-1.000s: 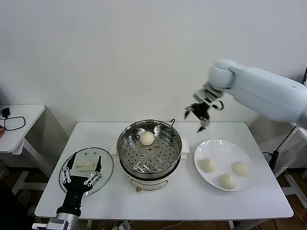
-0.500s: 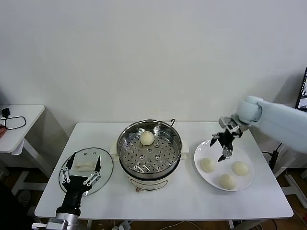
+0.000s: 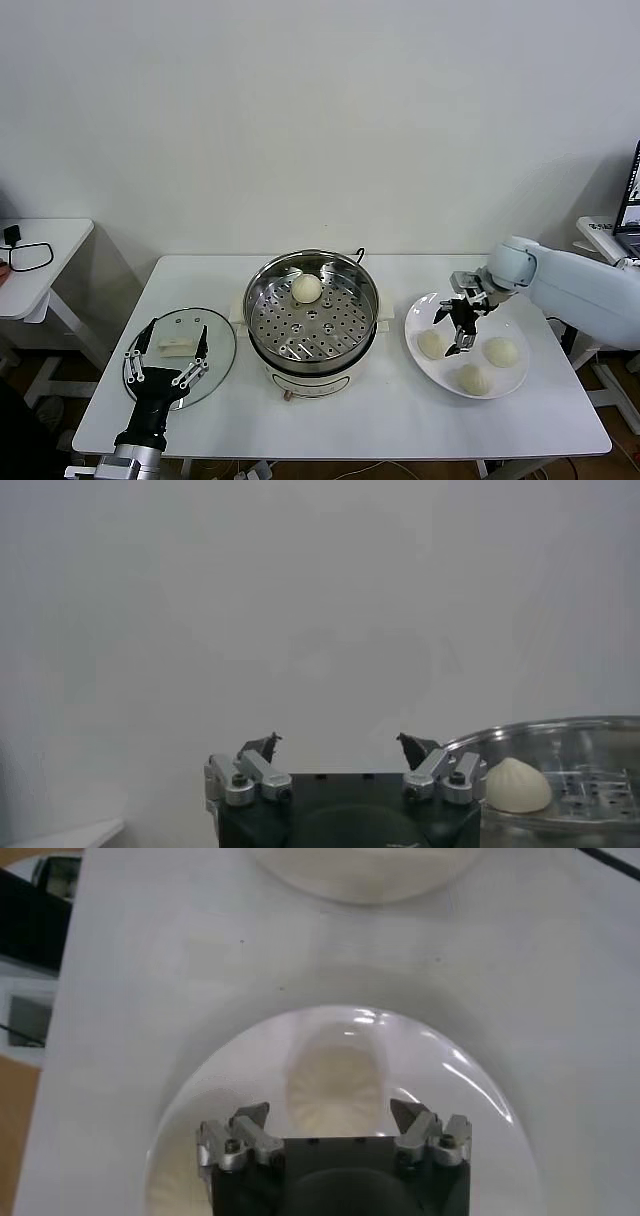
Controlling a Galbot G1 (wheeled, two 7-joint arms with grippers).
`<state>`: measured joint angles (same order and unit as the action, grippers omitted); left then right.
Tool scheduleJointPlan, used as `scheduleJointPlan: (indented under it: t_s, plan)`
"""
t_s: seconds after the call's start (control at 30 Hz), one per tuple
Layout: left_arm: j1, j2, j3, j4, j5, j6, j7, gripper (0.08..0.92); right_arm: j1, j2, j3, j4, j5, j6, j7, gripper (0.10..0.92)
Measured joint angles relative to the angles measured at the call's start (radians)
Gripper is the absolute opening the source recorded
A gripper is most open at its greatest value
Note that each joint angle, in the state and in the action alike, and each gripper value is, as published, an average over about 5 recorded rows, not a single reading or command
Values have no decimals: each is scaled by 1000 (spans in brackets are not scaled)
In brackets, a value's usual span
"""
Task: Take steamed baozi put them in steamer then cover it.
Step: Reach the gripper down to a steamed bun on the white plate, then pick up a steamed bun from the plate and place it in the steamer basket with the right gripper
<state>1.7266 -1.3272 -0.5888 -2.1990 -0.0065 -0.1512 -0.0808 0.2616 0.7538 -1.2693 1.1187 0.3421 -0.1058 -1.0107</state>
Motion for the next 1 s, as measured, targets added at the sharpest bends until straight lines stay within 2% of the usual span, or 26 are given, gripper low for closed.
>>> scheduleJointPlan:
  t_s: [0.27, 0.57, 1.0]
  plan:
    - [2, 0, -2, 4, 0, -4, -1, 823, -30, 29, 8, -19, -16, -5, 18, 817]
    - [1, 0, -4, 7, 0, -7, -2, 823, -39, 33, 15, -18, -35, -9, 27, 692]
    - [-6, 10, 5, 5, 0, -6, -3, 823, 127, 33, -56, 32, 4, -33, -62, 648]
